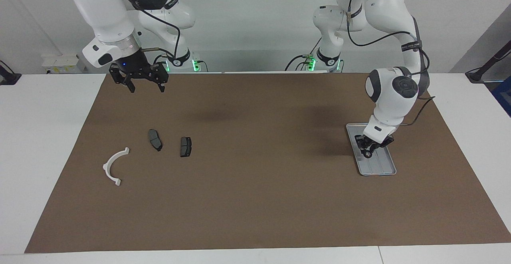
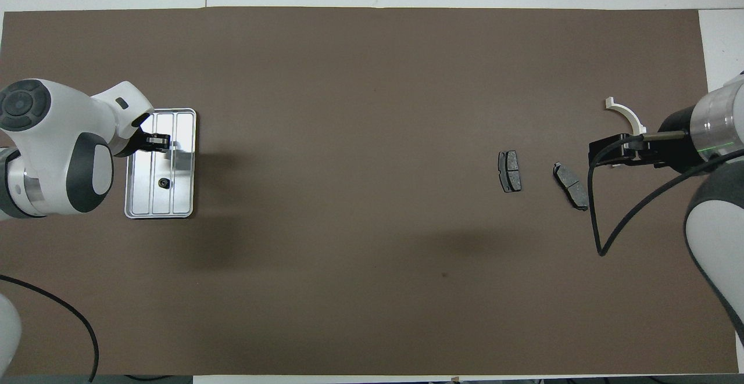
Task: Pick bearing gear from pile to tray
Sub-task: 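Carry the ring with the left gripper into the tray and release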
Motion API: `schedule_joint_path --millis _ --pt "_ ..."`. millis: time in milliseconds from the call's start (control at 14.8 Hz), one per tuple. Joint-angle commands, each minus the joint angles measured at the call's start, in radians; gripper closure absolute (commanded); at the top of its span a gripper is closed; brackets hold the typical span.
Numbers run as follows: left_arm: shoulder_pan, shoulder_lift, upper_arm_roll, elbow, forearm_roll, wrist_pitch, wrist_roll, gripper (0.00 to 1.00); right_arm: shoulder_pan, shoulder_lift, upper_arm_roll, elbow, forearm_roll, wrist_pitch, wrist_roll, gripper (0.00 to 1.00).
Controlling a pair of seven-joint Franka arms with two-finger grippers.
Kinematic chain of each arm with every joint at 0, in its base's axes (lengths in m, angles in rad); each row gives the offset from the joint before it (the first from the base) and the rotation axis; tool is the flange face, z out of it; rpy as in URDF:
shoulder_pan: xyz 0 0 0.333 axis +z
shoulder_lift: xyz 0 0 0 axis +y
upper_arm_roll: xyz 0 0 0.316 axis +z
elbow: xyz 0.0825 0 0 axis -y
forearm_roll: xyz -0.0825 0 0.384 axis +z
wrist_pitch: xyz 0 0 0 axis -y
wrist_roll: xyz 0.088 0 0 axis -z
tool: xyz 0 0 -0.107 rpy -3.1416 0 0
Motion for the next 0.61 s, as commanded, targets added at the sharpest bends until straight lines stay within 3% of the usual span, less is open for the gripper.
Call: schedule_joint_path --millis 0,542 --pt "0.015 -0.028 -0.009 -0.070 -0.011 0.071 0.029 1.00 -0.015 -0.010 0.004 -0.003 0.008 -0.002 -0.019 0.00" --pt "0.010 -0.023 -0.009 -0.104 -0.011 0.109 0.027 1.00 -0.012 -0.010 0.007 -0.003 0.004 -0.001 -0.016 0.00"
